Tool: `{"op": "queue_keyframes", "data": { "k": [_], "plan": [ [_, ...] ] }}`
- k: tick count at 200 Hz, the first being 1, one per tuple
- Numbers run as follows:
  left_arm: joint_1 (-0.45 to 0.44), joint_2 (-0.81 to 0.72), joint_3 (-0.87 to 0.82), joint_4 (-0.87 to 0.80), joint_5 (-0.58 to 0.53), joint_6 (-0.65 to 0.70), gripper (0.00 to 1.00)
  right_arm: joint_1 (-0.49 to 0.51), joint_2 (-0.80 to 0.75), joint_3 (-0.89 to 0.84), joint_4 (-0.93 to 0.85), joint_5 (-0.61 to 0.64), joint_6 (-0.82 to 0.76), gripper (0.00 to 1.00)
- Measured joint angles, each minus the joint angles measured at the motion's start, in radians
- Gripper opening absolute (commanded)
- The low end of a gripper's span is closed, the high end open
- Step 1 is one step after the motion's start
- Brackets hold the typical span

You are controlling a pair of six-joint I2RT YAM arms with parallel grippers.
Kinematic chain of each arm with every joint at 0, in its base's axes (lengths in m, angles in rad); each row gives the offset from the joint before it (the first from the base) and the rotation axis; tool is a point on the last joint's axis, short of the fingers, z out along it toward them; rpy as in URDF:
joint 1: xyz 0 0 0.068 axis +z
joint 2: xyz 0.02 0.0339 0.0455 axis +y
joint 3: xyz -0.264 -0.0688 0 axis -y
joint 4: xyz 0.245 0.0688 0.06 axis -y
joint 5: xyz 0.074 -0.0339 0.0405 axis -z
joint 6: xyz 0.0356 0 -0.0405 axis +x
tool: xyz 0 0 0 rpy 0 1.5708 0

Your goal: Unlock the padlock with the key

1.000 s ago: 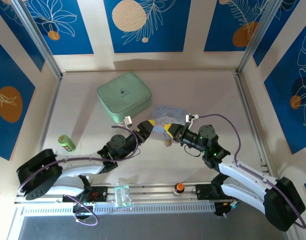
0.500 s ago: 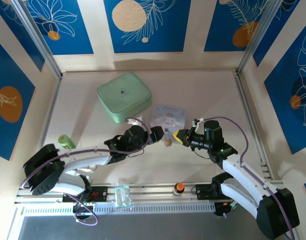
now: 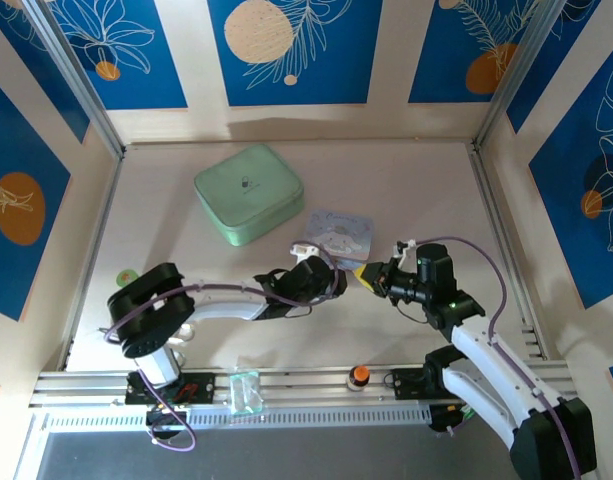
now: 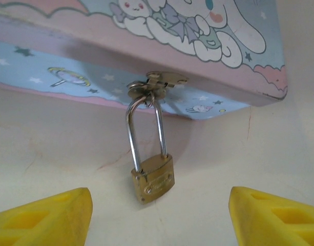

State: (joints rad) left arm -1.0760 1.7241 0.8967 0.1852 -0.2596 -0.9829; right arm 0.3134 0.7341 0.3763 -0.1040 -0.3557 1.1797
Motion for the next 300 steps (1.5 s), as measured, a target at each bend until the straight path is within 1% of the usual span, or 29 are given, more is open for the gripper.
{"op": "queue_keyframes", "data": {
  "k": [28, 103, 131, 144, 160, 167, 180, 214, 230, 238, 256, 270, 284, 300],
  "plan": [
    [0.0, 0.044, 0.046, -0.013, 0.0, 0.014, 0.66, -0.018, -0.032, -0.027, -0.021, 0.0, -0.007, 0.0],
    [0.0, 0.132, 0.097, -0.048, 0.0, 0.032, 0.58, -0.048, -0.113, -0.098, -0.061, 0.0, -0.006, 0.0],
    [0.0, 0.159, 0.098, -0.036, 0.006, 0.032, 0.51, -0.058, -0.132, -0.114, -0.063, -0.002, -0.005, 0.0],
    [0.0, 0.164, 0.098, -0.036, 0.005, 0.036, 0.46, -0.059, -0.136, -0.121, -0.064, -0.004, -0.005, 0.0],
    [0.0, 0.166, 0.103, -0.037, 0.01, 0.033, 0.45, -0.059, -0.138, -0.126, -0.066, -0.004, -0.005, 0.0],
    [-0.001, 0.167, 0.103, -0.037, 0.014, 0.031, 0.39, -0.06, -0.138, -0.127, -0.066, -0.005, -0.005, 0.0],
    [-0.002, 0.171, 0.105, -0.037, 0.016, 0.022, 0.34, -0.06, -0.138, -0.128, -0.065, -0.005, -0.005, 0.0],
    [-0.002, 0.178, 0.106, -0.036, 0.011, 0.012, 0.31, -0.06, -0.138, -0.14, -0.057, -0.008, -0.001, 0.0],
    [-0.002, 0.179, 0.106, -0.034, 0.011, 0.012, 0.23, -0.06, -0.138, -0.149, -0.053, -0.008, 0.002, 0.0],
    [-0.003, 0.18, 0.108, -0.028, 0.011, 0.01, 0.2, -0.06, -0.138, -0.151, -0.053, -0.008, 0.003, 0.0],
    [-0.003, 0.18, 0.115, -0.022, 0.011, 0.012, 0.19, -0.06, -0.138, -0.155, -0.045, -0.01, 0.006, 0.0],
    [-0.003, 0.18, 0.115, -0.022, 0.012, 0.008, 0.15, -0.06, -0.138, -0.161, -0.037, -0.011, 0.015, 0.0],
    [-0.002, 0.18, 0.115, -0.018, 0.016, -0.012, 0.11, -0.06, -0.138, -0.175, -0.015, -0.013, 0.027, 0.0],
    [-0.002, 0.179, 0.111, -0.006, 0.023, -0.046, 0.09, -0.064, -0.126, -0.206, 0.031, -0.019, 0.051, 0.0]
  ]
}}
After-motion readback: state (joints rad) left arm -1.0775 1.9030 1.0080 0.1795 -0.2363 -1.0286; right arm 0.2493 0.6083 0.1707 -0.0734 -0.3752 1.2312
